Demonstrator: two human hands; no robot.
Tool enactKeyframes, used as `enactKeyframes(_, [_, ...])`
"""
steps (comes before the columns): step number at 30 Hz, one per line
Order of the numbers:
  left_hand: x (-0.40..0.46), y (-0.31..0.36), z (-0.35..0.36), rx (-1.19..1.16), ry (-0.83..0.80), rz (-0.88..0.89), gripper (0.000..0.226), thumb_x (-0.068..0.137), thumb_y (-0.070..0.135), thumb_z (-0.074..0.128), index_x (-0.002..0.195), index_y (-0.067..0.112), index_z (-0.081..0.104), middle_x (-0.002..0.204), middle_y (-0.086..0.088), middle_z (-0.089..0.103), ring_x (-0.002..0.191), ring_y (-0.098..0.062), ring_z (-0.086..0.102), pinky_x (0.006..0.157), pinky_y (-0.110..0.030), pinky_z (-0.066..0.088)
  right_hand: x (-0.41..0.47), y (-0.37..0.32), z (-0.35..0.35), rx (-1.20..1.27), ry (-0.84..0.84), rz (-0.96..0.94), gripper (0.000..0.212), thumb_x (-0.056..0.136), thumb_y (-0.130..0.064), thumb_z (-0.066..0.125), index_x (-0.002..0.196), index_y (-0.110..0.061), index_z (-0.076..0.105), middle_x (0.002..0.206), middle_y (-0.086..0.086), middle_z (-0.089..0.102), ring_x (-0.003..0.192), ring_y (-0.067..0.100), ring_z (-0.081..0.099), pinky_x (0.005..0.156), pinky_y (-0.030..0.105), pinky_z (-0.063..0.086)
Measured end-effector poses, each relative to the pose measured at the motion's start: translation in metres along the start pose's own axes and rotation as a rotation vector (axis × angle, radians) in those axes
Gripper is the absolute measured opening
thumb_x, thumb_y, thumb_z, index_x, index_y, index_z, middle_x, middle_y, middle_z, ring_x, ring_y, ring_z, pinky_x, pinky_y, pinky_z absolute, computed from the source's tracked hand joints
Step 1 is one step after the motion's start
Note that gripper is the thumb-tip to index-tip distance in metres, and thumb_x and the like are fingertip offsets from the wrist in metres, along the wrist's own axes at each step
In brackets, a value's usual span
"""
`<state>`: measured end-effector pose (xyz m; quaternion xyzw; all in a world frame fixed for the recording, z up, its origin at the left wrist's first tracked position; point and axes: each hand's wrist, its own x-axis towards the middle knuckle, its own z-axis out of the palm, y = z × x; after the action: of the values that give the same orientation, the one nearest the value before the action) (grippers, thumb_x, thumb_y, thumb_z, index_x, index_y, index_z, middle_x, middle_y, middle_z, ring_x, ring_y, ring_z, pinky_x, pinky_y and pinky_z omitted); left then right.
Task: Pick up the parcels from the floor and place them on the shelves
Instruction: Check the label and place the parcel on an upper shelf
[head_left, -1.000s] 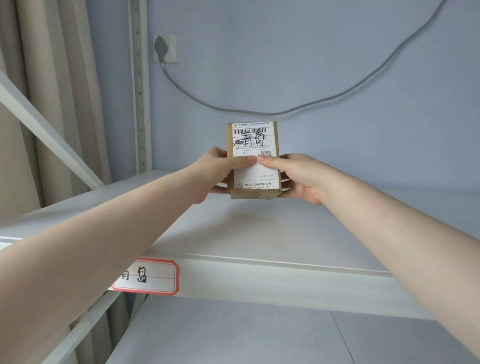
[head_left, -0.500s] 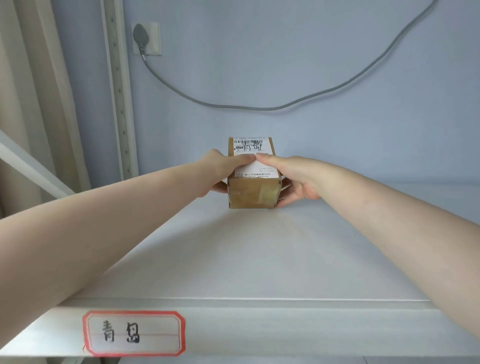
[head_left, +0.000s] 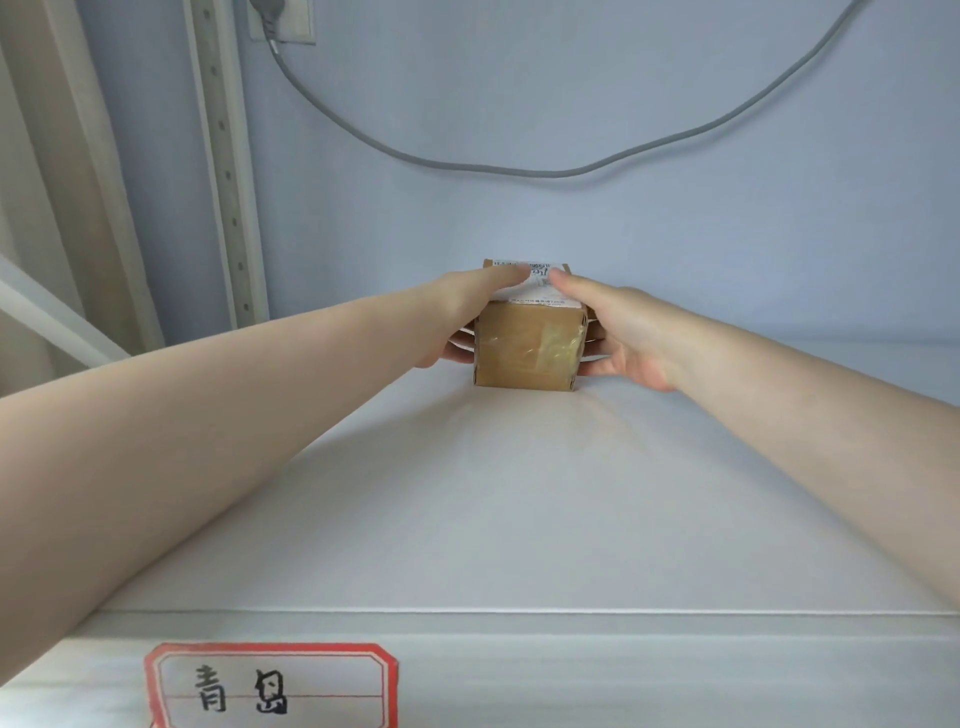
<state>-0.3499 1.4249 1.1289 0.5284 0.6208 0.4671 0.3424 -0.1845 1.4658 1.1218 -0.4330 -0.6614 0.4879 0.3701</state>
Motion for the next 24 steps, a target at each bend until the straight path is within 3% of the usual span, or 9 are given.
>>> enactKeyframes(3, [0.001,-0.005,-0.004,-0.020,-0.126,-0.003,0.047,0.083,0.061,0.065,0.110,0.021,0.065,0.113,-0.004,0.068,0.105,-0.022,0.068,0.100,-0.037,0.053,0.001,0.004,-0.004,0.008,-0.020,-0.030,0.043,0.087,-0.057,0.058,0.111,-0.022,0.067,0.111,0.004,0.074,0.103,0.019,0.070,0.097,0.038,0.053])
enactKeyframes(6, [0.008,-0.015,-0.007,0.077,-0.245,0.029,0.087,0.064,0.062,0.080,0.133,0.014,0.058,0.125,-0.001,0.069,0.115,-0.014,0.066,0.106,-0.031,0.048,0.000,0.010,-0.009,-0.026,-0.061,-0.051,0.045,0.086,-0.053,0.061,0.117,-0.020,0.067,0.113,0.001,0.074,0.107,0.015,0.069,0.100,0.036,0.050])
enactKeyframes(10, [0.024,-0.029,-0.007,0.057,-0.123,0.035,0.145,0.020,0.062,0.093,0.147,0.013,0.044,0.127,-0.001,0.069,0.109,-0.014,0.071,0.104,-0.031,0.050,0.000,0.017,-0.009,-0.080,-0.094,-0.086,0.041,0.087,-0.033,0.068,0.123,-0.013,0.064,0.114,0.002,0.074,0.105,0.012,0.069,0.100,0.032,0.050])
enactKeyframes(13, [0.023,-0.033,-0.005,-0.001,-0.067,0.066,0.135,0.026,0.057,0.093,0.145,0.011,0.047,0.125,-0.005,0.068,0.106,-0.017,0.072,0.103,-0.034,0.051,0.003,0.021,-0.007,-0.112,-0.044,-0.113,0.044,0.086,-0.021,0.071,0.126,-0.006,0.061,0.118,0.007,0.072,0.106,0.015,0.069,0.099,0.032,0.051])
enactKeyframes(16, [0.019,-0.033,-0.002,-0.021,-0.033,0.086,0.123,0.036,0.051,0.090,0.144,0.009,0.048,0.124,-0.007,0.067,0.107,-0.020,0.071,0.102,-0.035,0.052,0.005,0.024,-0.006,-0.142,-0.001,-0.143,0.045,0.082,-0.023,0.075,0.122,-0.007,0.063,0.117,0.008,0.072,0.108,0.020,0.068,0.104,0.038,0.048])
enactKeyframes(21, [0.024,-0.039,0.001,0.046,0.030,0.107,0.133,0.023,0.063,0.083,0.142,0.013,0.050,0.122,-0.005,0.066,0.106,-0.020,0.070,0.100,-0.039,0.053,0.004,0.026,0.001,-0.149,0.041,-0.174,0.011,0.084,-0.023,0.074,0.090,-0.017,0.068,0.108,0.008,0.073,0.101,0.021,0.070,0.099,0.040,0.053])
enactKeyframes(24, [0.025,-0.039,0.002,0.068,0.050,0.114,0.131,0.024,0.065,0.081,0.141,0.014,0.052,0.119,-0.004,0.068,0.105,-0.019,0.071,0.098,-0.039,0.054,0.006,0.028,0.004,-0.146,0.078,-0.194,0.009,0.083,-0.025,0.075,0.084,-0.020,0.067,0.106,0.007,0.073,0.103,0.022,0.070,0.100,0.040,0.052])
